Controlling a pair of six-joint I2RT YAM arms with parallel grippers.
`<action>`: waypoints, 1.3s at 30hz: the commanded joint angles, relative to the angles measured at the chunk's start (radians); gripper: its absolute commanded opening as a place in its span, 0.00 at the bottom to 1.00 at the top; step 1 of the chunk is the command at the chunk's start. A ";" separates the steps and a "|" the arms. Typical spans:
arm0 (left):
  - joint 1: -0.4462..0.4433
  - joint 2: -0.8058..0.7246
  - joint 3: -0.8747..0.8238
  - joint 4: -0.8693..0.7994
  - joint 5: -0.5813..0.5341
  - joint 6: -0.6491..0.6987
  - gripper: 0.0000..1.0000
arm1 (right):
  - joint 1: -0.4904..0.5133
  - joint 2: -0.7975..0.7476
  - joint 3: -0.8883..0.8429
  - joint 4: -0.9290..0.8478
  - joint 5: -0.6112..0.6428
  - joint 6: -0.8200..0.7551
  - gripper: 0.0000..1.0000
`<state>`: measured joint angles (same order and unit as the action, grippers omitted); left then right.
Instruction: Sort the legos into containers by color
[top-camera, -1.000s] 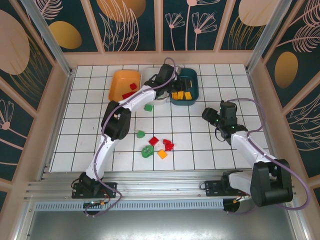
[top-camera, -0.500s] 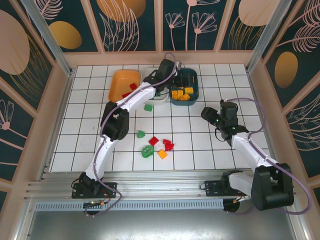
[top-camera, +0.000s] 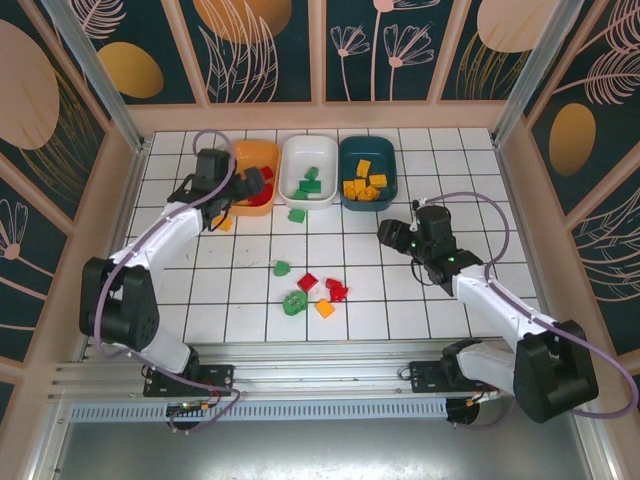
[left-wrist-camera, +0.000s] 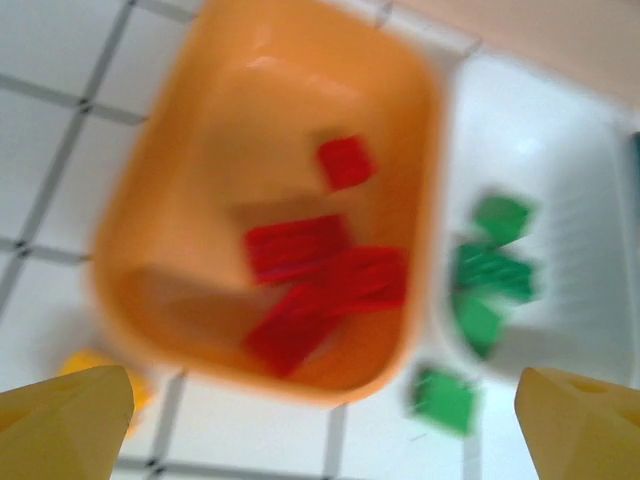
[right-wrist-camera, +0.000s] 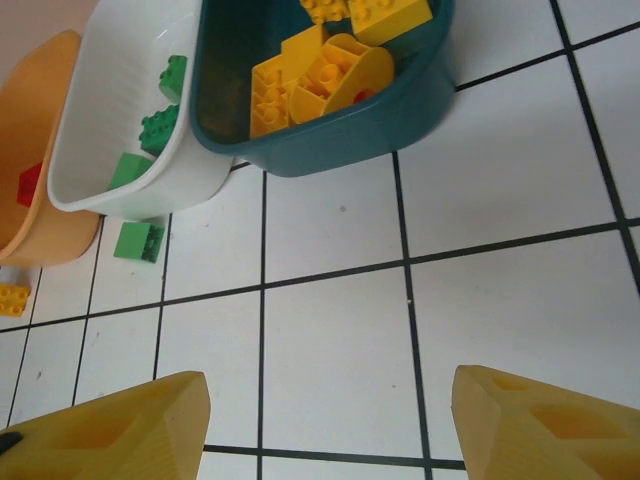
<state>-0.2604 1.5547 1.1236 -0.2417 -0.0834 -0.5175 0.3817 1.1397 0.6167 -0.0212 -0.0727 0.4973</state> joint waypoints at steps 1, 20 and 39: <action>-0.035 0.017 -0.030 -0.150 -0.133 0.136 0.98 | 0.015 0.024 0.045 0.053 0.017 0.007 0.66; 0.062 0.221 0.037 -0.189 -0.092 0.454 0.97 | 0.024 0.031 0.081 0.036 0.031 -0.034 0.67; 0.093 0.334 0.039 -0.078 -0.159 0.514 0.81 | 0.015 0.017 0.061 0.023 0.024 -0.036 0.66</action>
<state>-0.1829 1.8637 1.1671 -0.3565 -0.2260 -0.0250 0.4000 1.1805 0.6743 0.0071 -0.0689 0.4770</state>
